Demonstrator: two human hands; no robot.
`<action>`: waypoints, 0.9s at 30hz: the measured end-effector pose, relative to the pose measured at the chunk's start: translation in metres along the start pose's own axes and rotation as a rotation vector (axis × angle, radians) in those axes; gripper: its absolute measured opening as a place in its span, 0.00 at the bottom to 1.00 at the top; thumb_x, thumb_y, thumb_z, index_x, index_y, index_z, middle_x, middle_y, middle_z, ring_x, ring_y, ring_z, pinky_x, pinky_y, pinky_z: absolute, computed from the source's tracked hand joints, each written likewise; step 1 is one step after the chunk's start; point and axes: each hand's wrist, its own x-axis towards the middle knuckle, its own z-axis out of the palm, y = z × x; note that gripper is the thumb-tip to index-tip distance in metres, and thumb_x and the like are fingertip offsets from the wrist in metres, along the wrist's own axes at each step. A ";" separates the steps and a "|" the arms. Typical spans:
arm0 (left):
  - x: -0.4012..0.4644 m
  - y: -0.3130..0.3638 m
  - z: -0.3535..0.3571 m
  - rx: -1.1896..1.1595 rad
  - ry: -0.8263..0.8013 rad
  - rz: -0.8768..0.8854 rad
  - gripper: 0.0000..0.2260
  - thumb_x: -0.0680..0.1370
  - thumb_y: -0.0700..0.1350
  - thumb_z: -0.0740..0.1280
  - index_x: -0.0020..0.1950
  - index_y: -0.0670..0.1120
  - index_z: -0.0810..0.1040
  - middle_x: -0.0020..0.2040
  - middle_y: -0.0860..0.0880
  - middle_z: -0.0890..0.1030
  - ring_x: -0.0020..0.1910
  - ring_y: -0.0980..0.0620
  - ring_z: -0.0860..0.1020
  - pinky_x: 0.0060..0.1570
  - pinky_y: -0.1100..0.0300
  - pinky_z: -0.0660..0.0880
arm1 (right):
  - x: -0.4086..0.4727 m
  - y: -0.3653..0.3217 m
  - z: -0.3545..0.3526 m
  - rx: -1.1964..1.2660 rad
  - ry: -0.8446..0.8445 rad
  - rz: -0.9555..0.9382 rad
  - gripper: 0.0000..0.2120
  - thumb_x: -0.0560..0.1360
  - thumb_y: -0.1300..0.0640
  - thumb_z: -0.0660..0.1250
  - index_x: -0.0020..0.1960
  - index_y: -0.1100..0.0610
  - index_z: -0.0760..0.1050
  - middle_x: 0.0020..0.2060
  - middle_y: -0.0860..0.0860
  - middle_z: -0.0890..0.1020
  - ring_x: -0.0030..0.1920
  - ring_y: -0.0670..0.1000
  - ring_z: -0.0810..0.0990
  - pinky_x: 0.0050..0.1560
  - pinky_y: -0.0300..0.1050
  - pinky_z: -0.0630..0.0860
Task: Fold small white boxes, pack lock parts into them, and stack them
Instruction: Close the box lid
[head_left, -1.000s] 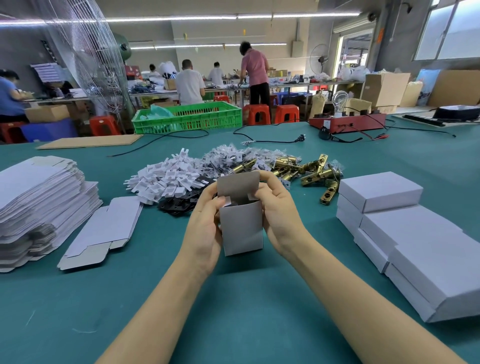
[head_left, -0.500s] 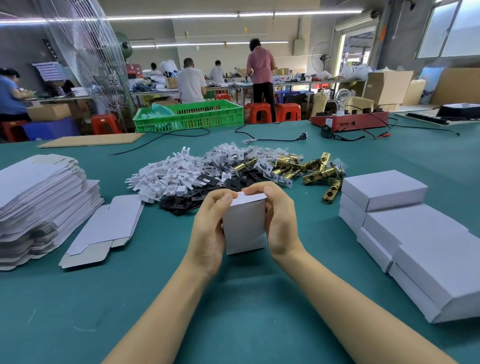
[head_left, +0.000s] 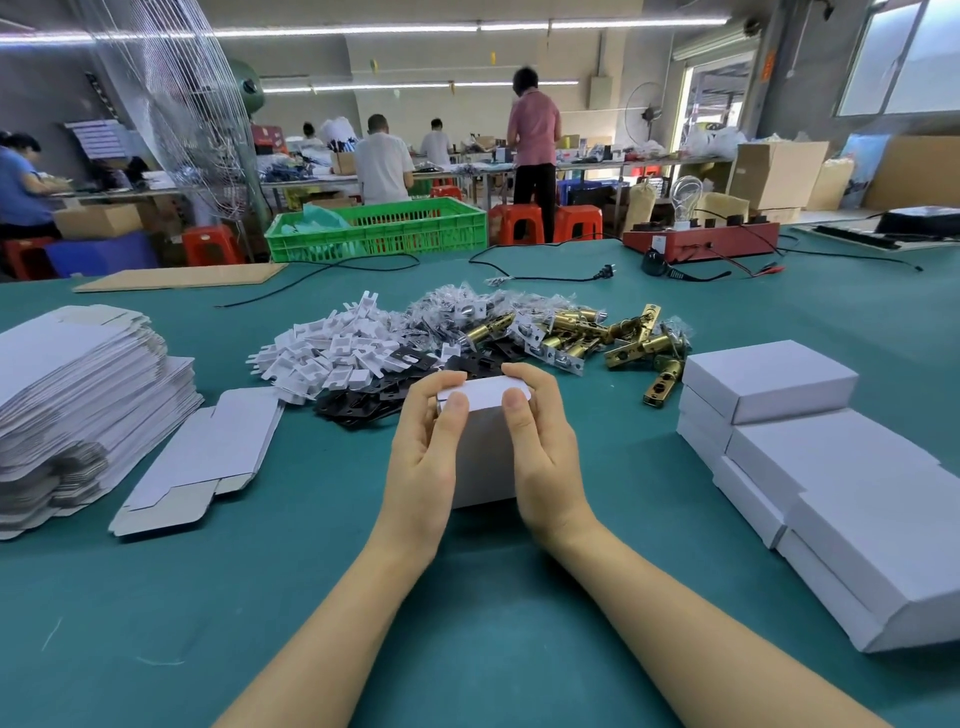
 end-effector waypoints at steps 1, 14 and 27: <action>0.000 0.000 0.000 0.000 -0.006 0.009 0.08 0.77 0.52 0.61 0.54 0.56 0.76 0.43 0.61 0.80 0.42 0.61 0.77 0.43 0.68 0.74 | 0.000 0.000 0.000 -0.007 0.002 -0.004 0.09 0.78 0.47 0.56 0.57 0.42 0.70 0.47 0.43 0.80 0.48 0.41 0.77 0.47 0.32 0.71; 0.000 -0.002 0.004 0.151 0.029 0.142 0.07 0.83 0.47 0.57 0.53 0.57 0.73 0.44 0.68 0.77 0.42 0.68 0.73 0.46 0.75 0.69 | 0.000 -0.005 0.005 -0.067 0.069 -0.099 0.05 0.79 0.51 0.58 0.53 0.42 0.70 0.43 0.46 0.75 0.40 0.44 0.72 0.44 0.40 0.68; 0.001 -0.002 0.002 0.129 0.028 0.150 0.06 0.80 0.50 0.59 0.51 0.57 0.76 0.44 0.66 0.79 0.43 0.65 0.75 0.47 0.73 0.70 | 0.002 -0.009 0.004 -0.101 0.118 -0.118 0.04 0.78 0.53 0.60 0.51 0.51 0.73 0.43 0.51 0.78 0.41 0.47 0.75 0.44 0.38 0.70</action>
